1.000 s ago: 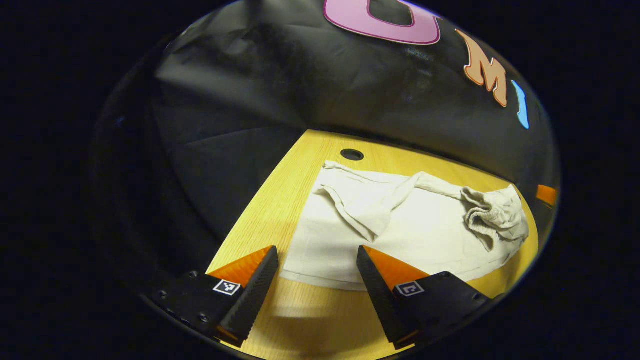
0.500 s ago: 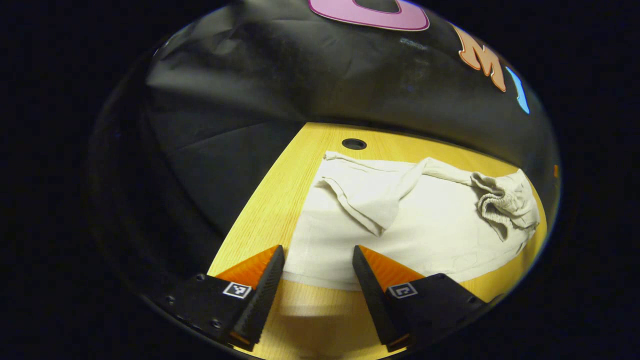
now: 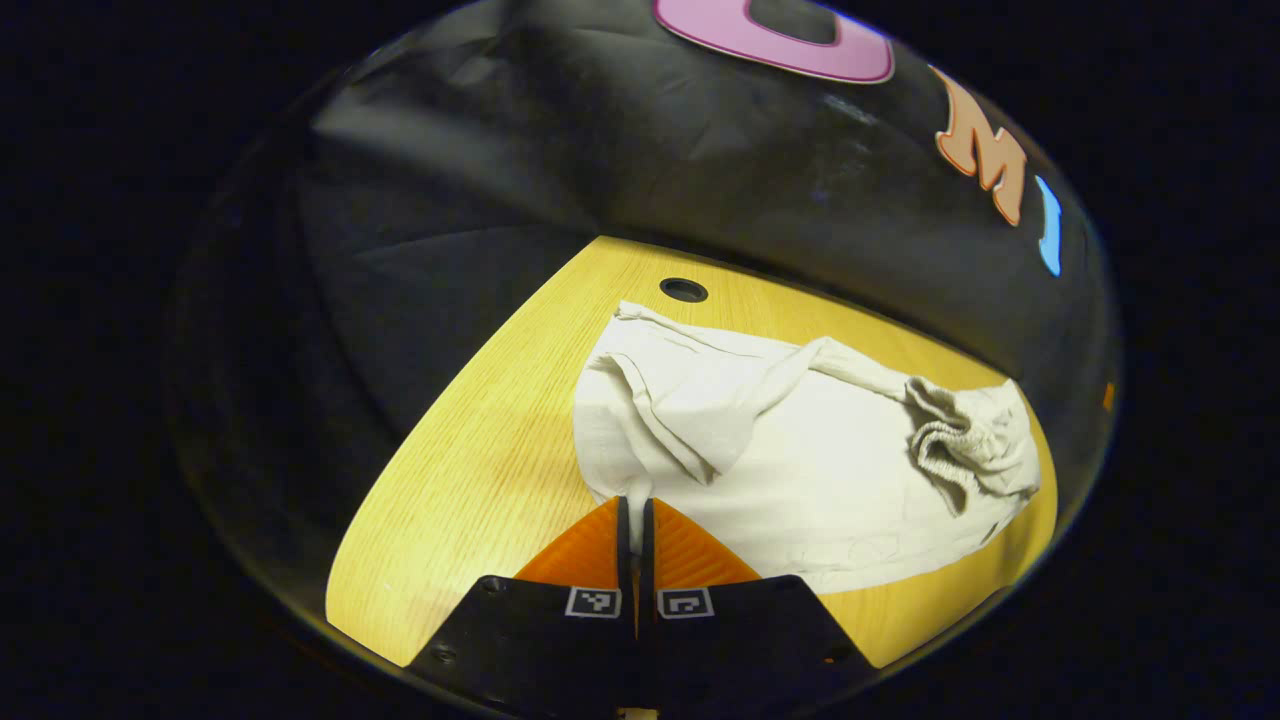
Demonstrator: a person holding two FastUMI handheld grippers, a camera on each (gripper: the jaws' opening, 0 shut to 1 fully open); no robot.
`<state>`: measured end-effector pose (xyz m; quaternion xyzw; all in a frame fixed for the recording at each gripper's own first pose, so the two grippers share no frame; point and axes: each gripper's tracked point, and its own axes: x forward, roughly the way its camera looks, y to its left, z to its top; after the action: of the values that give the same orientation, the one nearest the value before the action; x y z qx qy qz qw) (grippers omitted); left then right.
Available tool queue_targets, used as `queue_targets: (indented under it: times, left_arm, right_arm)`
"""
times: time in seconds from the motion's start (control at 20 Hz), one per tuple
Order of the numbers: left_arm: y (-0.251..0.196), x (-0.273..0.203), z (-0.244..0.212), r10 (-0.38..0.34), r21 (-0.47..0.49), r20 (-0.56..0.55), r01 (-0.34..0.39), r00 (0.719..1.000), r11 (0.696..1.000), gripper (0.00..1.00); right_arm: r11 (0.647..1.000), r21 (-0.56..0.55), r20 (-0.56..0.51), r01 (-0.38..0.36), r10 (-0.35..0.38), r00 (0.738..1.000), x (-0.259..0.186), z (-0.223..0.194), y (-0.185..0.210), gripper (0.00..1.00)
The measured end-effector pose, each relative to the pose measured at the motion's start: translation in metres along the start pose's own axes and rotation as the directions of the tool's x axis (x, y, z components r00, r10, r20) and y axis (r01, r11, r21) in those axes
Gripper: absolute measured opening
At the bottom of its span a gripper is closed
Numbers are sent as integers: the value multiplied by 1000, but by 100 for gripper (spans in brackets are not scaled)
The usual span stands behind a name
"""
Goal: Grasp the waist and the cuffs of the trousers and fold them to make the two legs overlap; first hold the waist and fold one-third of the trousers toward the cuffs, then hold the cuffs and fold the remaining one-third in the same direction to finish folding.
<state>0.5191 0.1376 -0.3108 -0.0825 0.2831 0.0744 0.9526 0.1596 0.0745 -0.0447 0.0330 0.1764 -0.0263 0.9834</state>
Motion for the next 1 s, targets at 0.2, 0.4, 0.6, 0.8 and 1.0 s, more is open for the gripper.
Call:
queue_targets:
  times: [0.2,0.4,0.6,0.8,1.0]
  left_arm:
    - [-21,-16,20,-40,-10,41,41,998,999,0]
    - [-71,-35,49,-105,24,96,103,990,994,0]
    - [-139,-59,88,-182,67,168,173,969,983,0]
    - [-219,-79,117,-263,99,215,247,940,964,0]
    - [-310,-97,131,-363,203,235,320,901,925,0]
  right_arm:
    - [999,-49,7,23,-23,1000,-9,2,-16,96]
    - [999,-50,10,10,-10,1000,-16,6,-28,92]
    - [998,-56,9,-5,5,1000,-19,11,-50,96]
    - [998,-47,-5,-34,34,999,-20,13,-73,96]
    - [999,-28,-2,-40,40,999,-21,21,-104,96]
